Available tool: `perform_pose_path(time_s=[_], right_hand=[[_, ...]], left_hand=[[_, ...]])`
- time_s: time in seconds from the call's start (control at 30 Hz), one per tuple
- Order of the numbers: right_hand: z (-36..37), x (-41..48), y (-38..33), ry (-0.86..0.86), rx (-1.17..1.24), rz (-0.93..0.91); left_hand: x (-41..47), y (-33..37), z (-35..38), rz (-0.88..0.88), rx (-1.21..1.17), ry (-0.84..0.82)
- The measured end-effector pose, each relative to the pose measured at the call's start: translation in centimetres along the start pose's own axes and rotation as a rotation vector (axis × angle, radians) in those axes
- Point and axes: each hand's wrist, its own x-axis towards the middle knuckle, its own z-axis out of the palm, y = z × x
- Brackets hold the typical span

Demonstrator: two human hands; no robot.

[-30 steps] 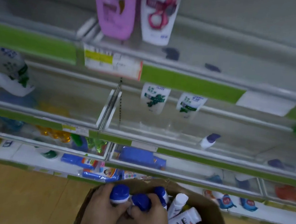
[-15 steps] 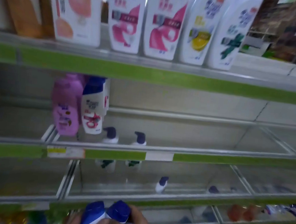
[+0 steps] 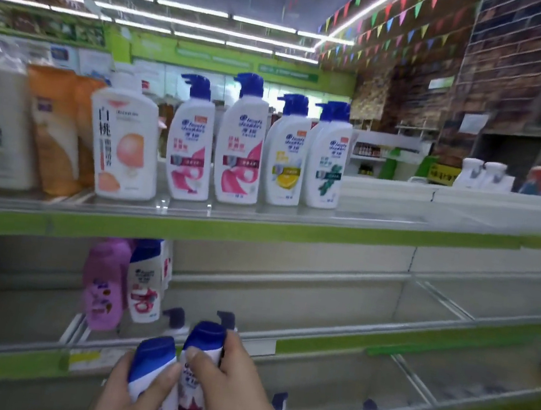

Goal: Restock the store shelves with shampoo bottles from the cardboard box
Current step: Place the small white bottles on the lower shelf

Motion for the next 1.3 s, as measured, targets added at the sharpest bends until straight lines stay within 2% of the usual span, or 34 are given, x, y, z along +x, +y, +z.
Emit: perform_pose_path(time_s=[0.03, 0.07, 0.1, 0.13, 0.2, 0.33, 0.47, 0.67, 0.87, 0.97, 1.07, 1.17, 1.23, 1.3], right_hand=[[0.0, 0.4, -0.7, 0.002, -0.003, 0.014], [-0.1, 0.9, -1.3, 0.003, 0.002, 0.025], [-0.1, 1.3, -1.9, 0.002, 0.024, 0.033], [-0.3, 1.8, -2.5, 0.004, 0.037, 0.036], [-0.6, 2.6, -3.5, 0.009, 0.049, 0.049], [-1.3, 4.0, -4.6, -0.033, 0.105, 0.046], [-2.3, 5.8, -5.5, -0.099, 0.102, 0.023], [-3.4, 10.3, -5.2, 0.011, 0.06, 0.05], [-2.5, 14.5, -4.3, 0.005, 0.048, 0.042], [-1.5, 17.3, -3.9, -0.022, -0.063, 0.034], [-0.2, 20.1, -3.8, 0.0, -0.229, 0.104], [0.8, 22.3, -4.0, 0.03, -0.486, 0.131], [1.4, 23.7, -3.7, -0.045, -0.641, 0.123], [1.6, 24.8, -3.8, -0.158, -0.669, 0.092]], left_hand=[[0.5, 0.6, 0.3, 0.121, -0.02, 0.17], [0.8, 1.5, 0.7, 0.166, 0.042, 0.13], [1.0, 2.1, 0.7, 0.289, 0.134, 0.074], [1.0, 2.8, 0.8, 0.33, 0.144, 0.077], [2.0, 3.2, 1.0, 0.351, 0.16, 0.123], [2.7, 4.7, 1.3, 0.402, 0.182, 0.077], [3.3, 5.2, 0.2, 0.395, 0.246, 0.066], [4.2, 4.8, -2.4, 0.347, 0.277, 0.063], [4.3, 4.3, -4.5, 0.245, 0.209, 0.126], [4.1, 4.3, -5.4, 0.236, 0.24, 0.141], [4.0, 4.3, -6.5, 0.248, 0.29, 0.168], [3.9, 4.1, -7.6, 0.242, 0.328, 0.205], [3.9, 4.0, -8.4, 0.248, 0.337, 0.239], [4.0, 3.8, -9.0, 0.251, 0.355, 0.266]])
